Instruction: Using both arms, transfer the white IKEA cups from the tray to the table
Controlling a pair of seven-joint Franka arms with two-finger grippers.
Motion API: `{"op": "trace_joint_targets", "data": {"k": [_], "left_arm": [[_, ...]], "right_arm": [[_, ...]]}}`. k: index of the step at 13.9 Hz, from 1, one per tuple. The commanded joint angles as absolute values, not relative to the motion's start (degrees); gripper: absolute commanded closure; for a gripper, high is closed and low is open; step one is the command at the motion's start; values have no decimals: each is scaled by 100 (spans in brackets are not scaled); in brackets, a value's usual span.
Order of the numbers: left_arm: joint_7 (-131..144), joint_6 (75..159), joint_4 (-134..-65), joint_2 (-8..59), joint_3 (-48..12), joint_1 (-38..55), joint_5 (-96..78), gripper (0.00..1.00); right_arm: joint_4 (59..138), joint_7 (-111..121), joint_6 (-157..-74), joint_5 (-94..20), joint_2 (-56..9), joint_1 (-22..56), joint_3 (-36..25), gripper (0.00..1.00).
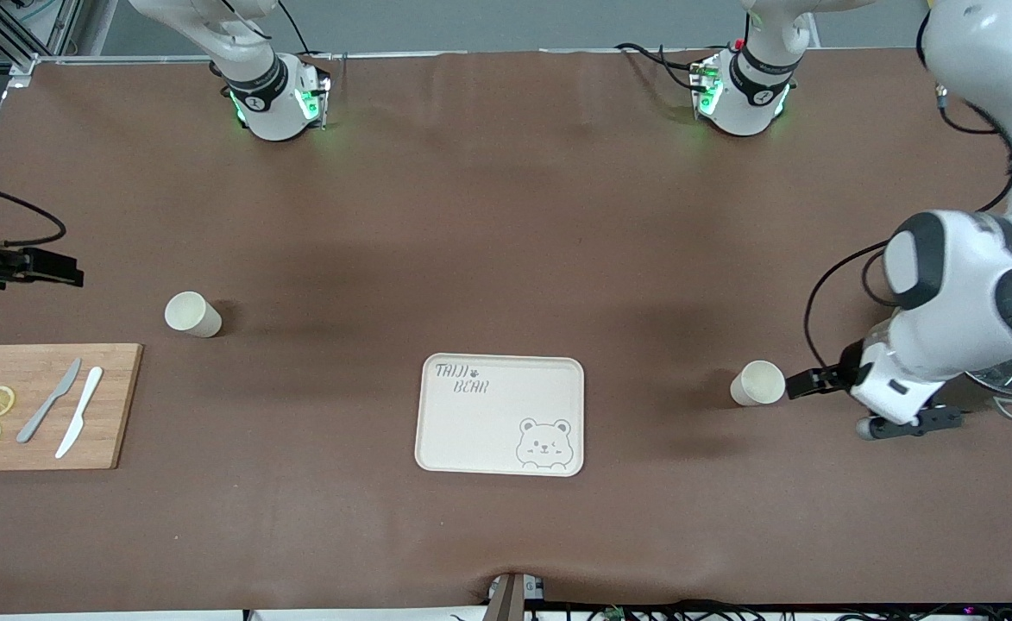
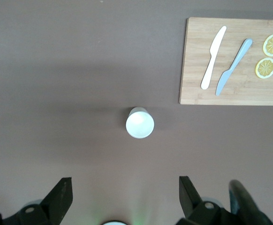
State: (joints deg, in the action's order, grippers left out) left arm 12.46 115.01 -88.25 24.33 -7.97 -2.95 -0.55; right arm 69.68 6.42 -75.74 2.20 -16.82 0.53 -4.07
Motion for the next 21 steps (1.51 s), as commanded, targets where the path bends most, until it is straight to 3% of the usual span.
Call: {"op": "trace_joint_targets", "data": {"k": [1,4,7,13,21], "left_arm": [[1230,10323,-8019,2198,-800,-316,9,0],[1230,9222,-7357,2171,-835,-220,386,0],[1283,9176,-7304,1934,-826,-211,369,0],[1318,8808,-7330,1442,-940,-44,264,0],[1196,8693,-7365,1169,-1081,-88,334,0]], "right_arm": [[7031,877,-7409,316,-1162,132,-387,0],[7530,1266,-7444,334,-539,167,-395,0],[8285,1257,-7777,334,191,88,-439,0],[9052,1222,-8314,282,772,-26,-439,0],[8834,360,-8244,87,608,-88,-413,0]]}}
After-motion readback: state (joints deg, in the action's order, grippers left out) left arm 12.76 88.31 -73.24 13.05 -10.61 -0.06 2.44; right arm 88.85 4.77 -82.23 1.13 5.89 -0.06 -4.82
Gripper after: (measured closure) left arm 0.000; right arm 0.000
